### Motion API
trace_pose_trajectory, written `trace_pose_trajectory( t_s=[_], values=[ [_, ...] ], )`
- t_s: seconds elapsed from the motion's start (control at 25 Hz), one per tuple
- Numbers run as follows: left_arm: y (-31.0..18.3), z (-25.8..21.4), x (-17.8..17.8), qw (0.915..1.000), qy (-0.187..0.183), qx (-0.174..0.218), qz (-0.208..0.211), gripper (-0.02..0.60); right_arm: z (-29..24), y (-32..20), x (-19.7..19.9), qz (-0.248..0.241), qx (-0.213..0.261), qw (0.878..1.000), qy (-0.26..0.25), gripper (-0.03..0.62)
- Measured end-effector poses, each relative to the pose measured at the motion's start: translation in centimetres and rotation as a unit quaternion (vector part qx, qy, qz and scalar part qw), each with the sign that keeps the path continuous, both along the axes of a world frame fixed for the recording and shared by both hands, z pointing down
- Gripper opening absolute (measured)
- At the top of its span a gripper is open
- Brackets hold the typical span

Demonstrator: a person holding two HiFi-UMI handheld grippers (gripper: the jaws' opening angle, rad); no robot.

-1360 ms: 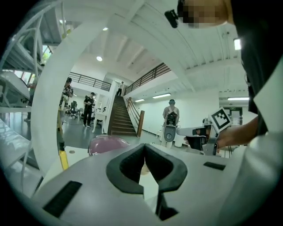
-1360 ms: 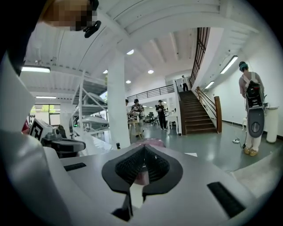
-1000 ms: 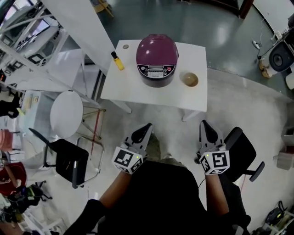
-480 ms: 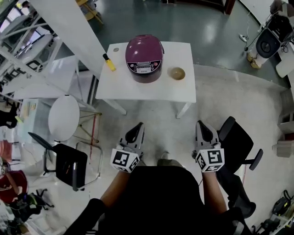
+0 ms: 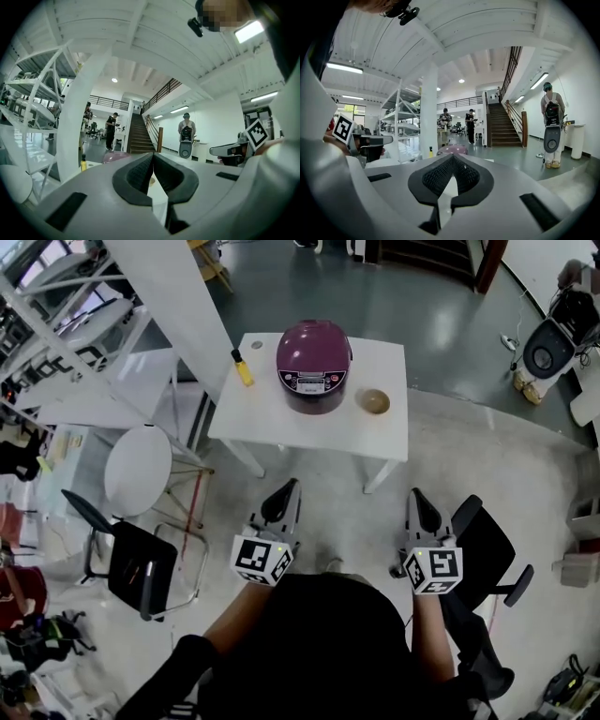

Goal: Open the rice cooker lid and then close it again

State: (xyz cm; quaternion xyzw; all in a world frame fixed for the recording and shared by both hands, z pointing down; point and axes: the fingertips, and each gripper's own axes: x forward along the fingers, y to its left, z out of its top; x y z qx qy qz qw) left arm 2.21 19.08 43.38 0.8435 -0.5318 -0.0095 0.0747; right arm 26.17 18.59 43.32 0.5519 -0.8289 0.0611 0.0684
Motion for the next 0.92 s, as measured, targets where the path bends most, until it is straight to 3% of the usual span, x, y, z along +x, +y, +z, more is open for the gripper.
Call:
trace_pose_trajectory(
  t_s=[0.12,0.52,0.92],
  values=[
    [0.2,-0.1,0.5,0.9998,-0.013,0.017,-0.006,0.003,-0.3,0.0,0.0,-0.005,0.008,1.0,0.0,-0.002],
    [2.0,0.5,1.4,0.9997,-0.018,0.006,-0.017,0.003,0.2,0.1,1.6,-0.005,0.006,1.0,0.007,-0.002],
    [1.4,0.6,1.8,0.9994,-0.023,0.012,-0.022,0.003,1.0,-0.8,0.2,-0.031,0.001,0.999,0.013,-0.002]
  ],
)
